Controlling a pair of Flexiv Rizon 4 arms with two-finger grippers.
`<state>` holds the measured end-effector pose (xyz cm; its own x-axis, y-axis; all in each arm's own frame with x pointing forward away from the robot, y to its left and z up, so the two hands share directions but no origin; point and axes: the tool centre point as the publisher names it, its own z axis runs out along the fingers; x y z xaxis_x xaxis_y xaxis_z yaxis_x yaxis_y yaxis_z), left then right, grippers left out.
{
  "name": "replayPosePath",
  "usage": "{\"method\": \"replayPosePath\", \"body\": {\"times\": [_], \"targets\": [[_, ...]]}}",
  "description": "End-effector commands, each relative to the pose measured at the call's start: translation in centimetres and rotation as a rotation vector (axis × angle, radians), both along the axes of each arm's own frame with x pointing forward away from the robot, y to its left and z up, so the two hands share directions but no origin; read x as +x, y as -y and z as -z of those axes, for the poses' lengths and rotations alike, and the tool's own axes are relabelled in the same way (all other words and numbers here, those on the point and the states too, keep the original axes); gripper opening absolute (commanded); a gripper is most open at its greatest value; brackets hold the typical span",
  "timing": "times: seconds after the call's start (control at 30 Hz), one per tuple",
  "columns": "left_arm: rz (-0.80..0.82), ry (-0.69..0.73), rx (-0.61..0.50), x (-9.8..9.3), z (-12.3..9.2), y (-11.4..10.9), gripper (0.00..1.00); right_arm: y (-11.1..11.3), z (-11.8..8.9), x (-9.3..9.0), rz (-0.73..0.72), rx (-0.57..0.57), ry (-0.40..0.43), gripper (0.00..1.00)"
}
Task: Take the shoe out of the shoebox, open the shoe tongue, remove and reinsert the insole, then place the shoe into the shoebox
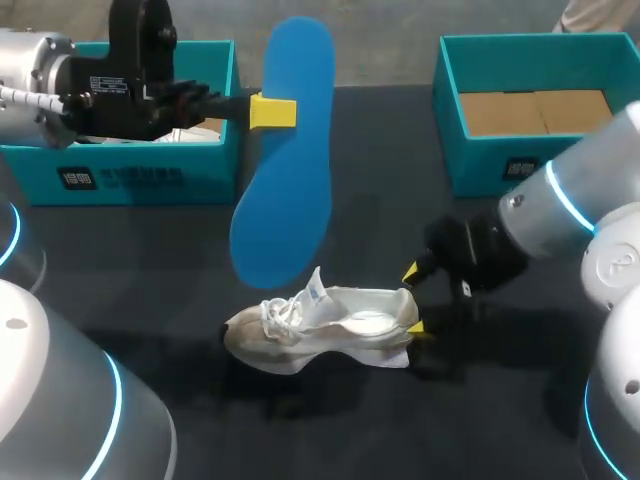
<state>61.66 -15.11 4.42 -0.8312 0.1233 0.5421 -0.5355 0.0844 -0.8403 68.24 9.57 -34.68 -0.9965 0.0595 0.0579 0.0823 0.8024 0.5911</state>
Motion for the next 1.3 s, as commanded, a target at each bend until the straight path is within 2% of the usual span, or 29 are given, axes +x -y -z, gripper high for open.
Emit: {"method": "replayPosePath", "body": {"times": [0.03,0.43,0.83,1.3], "targets": [[0.001,-0.001,0.003,0.0,0.1,0.1,0.00,-0.7,-0.7,0.0,-0.022,-0.404,-0.027,1.00],[0.001,-0.001,0.003,0.0,0.1,0.1,0.00,-2.2,-2.2,0.2,-0.035,-0.601,-0.079,1.00],[0.001,-0.001,0.003,0.0,0.1,0.1,0.00,-2.8,-2.4,0.3,0.010,-0.761,-0.101,1.00],[0.001,-0.001,0.003,0.0,0.1,0.1,0.00,-2.6,-2.7,-0.7,0.023,-0.775,-0.085,1.00]]}}
